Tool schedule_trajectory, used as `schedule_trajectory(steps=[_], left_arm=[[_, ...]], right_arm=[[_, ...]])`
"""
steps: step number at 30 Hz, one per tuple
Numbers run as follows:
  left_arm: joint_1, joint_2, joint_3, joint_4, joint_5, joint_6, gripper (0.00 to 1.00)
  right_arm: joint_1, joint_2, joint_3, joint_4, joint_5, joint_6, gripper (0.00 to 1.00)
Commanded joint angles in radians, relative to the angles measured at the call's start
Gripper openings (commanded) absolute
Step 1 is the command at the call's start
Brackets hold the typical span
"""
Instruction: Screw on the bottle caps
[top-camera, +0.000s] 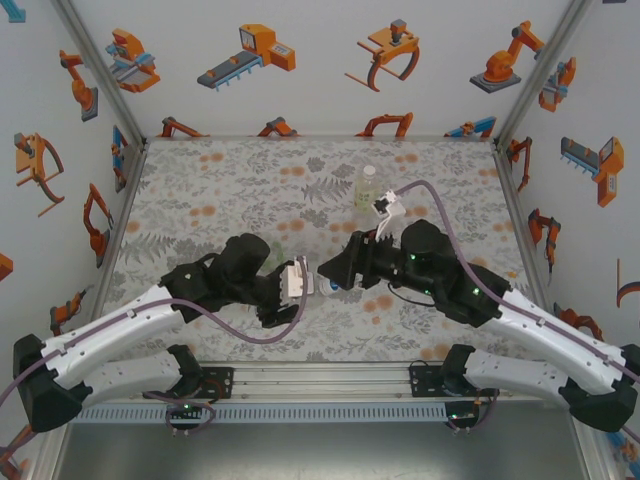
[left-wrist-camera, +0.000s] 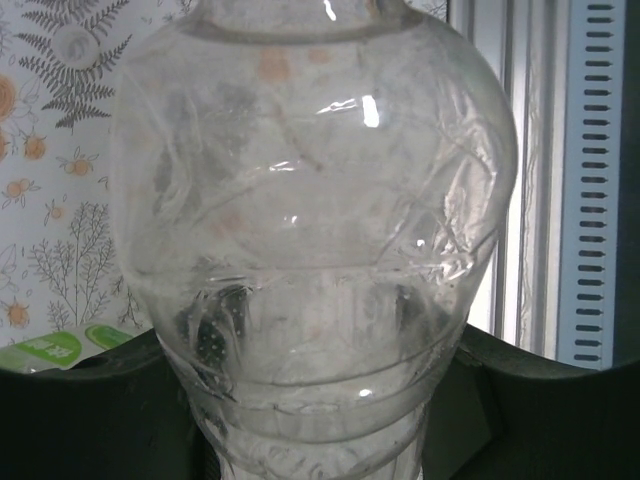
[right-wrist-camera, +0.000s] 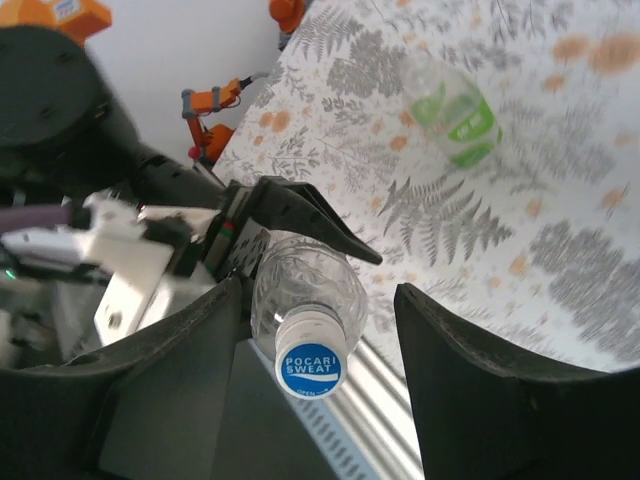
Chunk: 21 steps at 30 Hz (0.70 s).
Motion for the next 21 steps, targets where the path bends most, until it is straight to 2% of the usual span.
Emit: schedule_trajectory(steps=[1, 7, 11, 16, 21], left_arm=[[-0.003, -0.031, 0.032, 0.002, 0.082, 0.013, 0.0], [-0.005, -0.054, 0.029, -0.001, 0.115, 0.004, 0.0], [-0.006, -0.062, 0.029, -0.009, 0.124, -0.002, 0.0], [-0.009, -0.078, 0.027, -0.011, 0.106, -0.007, 0.0], [-0.008, -0.077, 0.029, -0.015, 0.103, -0.004, 0.0]], right_arm=[[0.005, -0.023, 0.036, 0.0, -0.109, -0.339, 0.58], [0.005, -0.015, 0.067, -0.054, -0.463, -0.797, 0.59], [0.005, -0.009, 0.073, -0.102, -0.539, -1.012, 0.59], [0.005, 0.014, 0.1, -0.13, -0.498, -1.049, 0.51], [0.005, 0.035, 0.099, -0.114, -0.526, -1.046, 0.47]])
